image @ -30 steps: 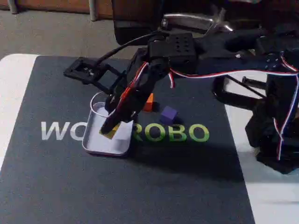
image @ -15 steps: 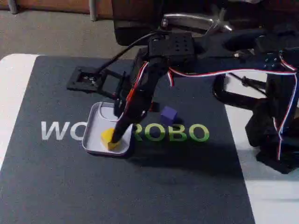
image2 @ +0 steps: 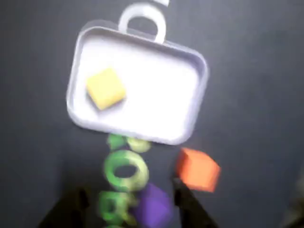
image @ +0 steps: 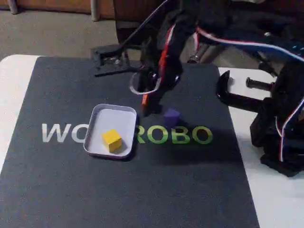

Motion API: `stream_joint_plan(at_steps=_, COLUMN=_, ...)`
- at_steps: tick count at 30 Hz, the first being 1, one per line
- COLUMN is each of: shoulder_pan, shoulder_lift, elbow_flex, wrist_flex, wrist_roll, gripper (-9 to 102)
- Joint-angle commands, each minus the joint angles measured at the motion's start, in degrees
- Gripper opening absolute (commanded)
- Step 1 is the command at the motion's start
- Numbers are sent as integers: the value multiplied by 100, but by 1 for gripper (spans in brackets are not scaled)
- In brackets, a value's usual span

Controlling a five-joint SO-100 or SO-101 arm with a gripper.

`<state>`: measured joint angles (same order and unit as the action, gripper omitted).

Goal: Move blocks one by one until all three blocks are in the tray.

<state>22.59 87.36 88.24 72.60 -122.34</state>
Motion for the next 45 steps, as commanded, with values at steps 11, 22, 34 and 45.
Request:
stream_joint_plan(at_steps=11, shoulder_pan=1072, shoulder_lift=272, elbow_flex=923, wrist_flex=-132, wrist_roll=-3647, gripper=19)
stream_joint_plan(at_steps=22, shoulder_pan=1002, shoulder_lift=272, elbow_flex=1248, wrist_flex=-431, wrist_roll=-4605, gripper=19)
stream_joint_plan(at_steps=34, shoulder_pan=1230, shoulder_lift=1415, elbow_flex=2689, wrist_flex=-765, wrist_roll=-5001, gripper=19)
stream_joint_plan(at_steps=45, shoulder_pan=105, shoulder_lift=1863, elbow_flex=3999, wrist_flex=-2030, wrist_roll=-3595, gripper=19)
